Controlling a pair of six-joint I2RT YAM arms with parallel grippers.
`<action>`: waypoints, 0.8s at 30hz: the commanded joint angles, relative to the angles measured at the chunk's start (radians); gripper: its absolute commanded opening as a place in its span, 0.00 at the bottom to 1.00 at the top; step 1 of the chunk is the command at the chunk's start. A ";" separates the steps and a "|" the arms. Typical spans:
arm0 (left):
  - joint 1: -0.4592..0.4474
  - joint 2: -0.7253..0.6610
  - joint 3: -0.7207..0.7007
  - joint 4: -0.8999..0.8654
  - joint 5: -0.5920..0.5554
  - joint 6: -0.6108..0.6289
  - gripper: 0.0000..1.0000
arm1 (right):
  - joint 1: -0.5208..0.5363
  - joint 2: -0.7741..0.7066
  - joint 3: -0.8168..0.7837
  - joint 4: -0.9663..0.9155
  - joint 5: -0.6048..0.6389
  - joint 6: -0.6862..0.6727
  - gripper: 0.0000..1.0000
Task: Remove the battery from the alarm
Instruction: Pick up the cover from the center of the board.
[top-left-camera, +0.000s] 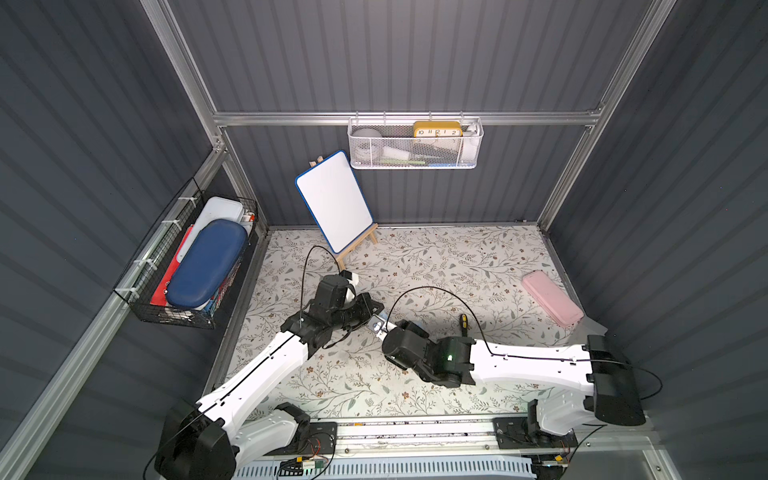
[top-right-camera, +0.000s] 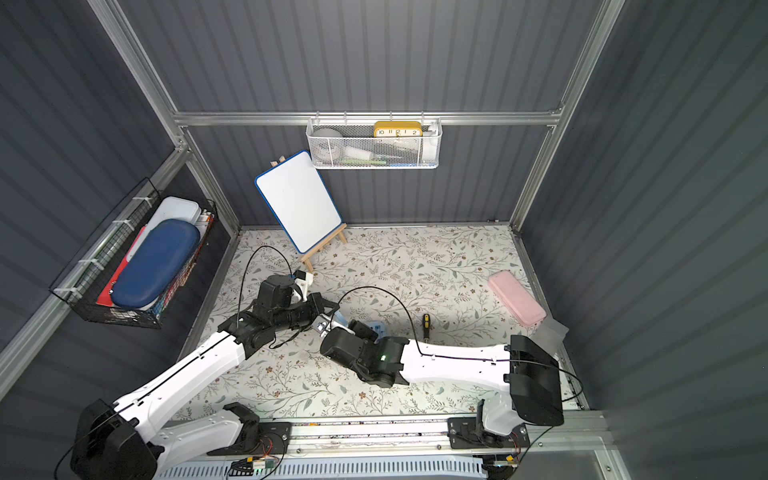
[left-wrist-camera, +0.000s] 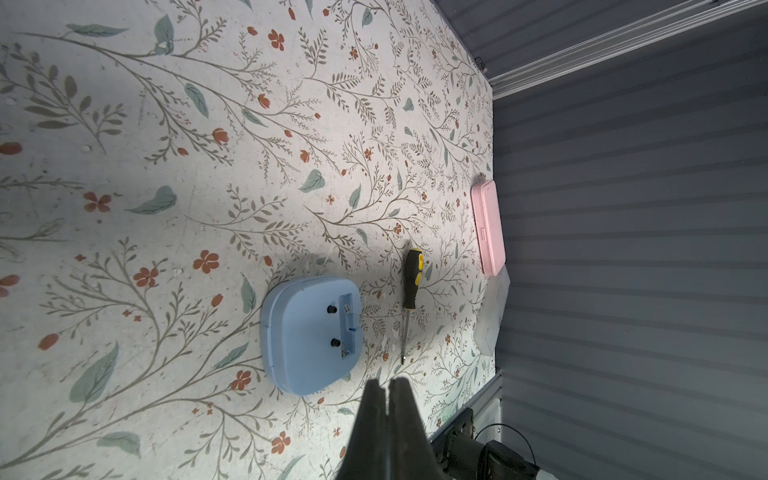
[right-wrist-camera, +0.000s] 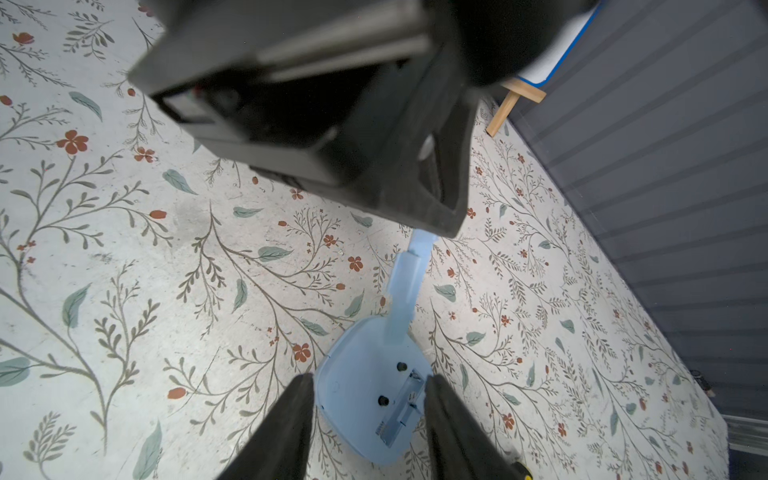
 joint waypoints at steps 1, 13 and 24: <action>0.000 -0.032 0.029 -0.033 0.017 -0.009 0.00 | 0.002 0.029 0.046 0.025 0.077 -0.017 0.49; 0.000 -0.074 0.016 -0.039 0.028 -0.033 0.00 | 0.001 0.077 0.082 0.036 0.203 -0.017 0.40; 0.000 -0.098 0.006 -0.031 0.021 -0.060 0.00 | 0.003 0.082 0.082 0.016 0.204 -0.007 0.18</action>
